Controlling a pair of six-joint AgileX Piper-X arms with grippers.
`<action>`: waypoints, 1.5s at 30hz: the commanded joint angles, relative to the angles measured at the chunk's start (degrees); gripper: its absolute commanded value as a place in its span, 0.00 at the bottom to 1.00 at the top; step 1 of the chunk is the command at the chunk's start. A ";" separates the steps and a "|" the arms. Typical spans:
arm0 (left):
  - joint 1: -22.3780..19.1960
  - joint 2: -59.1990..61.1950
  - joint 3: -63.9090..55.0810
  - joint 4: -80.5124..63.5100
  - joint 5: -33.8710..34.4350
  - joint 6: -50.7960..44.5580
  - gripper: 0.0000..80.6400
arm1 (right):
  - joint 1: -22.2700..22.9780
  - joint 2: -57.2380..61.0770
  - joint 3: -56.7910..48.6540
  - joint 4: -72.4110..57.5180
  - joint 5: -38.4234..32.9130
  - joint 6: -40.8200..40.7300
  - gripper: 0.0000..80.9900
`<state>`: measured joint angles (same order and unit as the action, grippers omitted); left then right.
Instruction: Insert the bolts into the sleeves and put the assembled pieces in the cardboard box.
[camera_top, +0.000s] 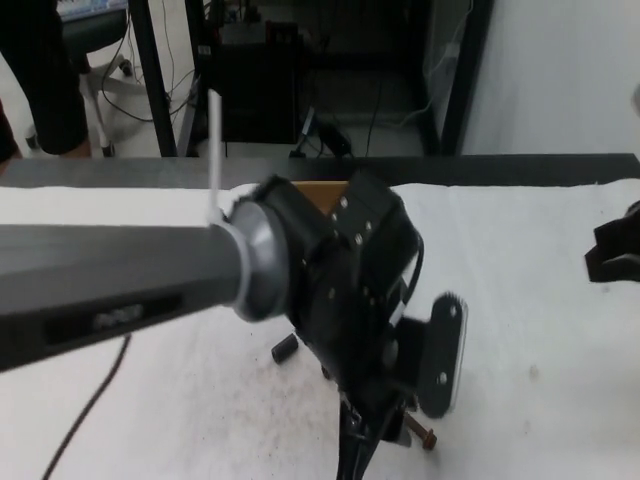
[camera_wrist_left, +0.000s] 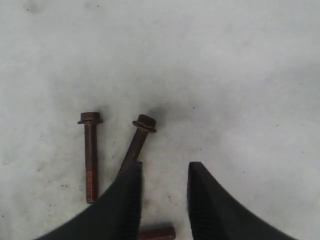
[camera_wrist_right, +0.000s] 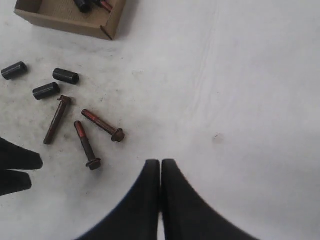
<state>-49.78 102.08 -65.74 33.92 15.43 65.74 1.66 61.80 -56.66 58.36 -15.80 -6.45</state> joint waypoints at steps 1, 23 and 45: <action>-0.36 0.13 -0.45 -1.29 -0.67 1.32 0.36 | -0.43 -1.34 -0.11 0.17 -1.33 -0.64 0.01; -0.57 7.56 -0.98 -10.99 -1.86 3.71 0.36 | -0.43 -1.46 -0.11 0.99 -4.71 -0.64 0.01; -1.20 10.63 -0.95 -11.13 -3.83 1.11 0.00 | -0.43 -1.46 -0.11 0.99 -8.58 -0.64 0.01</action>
<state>-50.52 111.56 -67.01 21.20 12.71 67.73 1.53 60.76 -56.66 59.24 -23.74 -6.83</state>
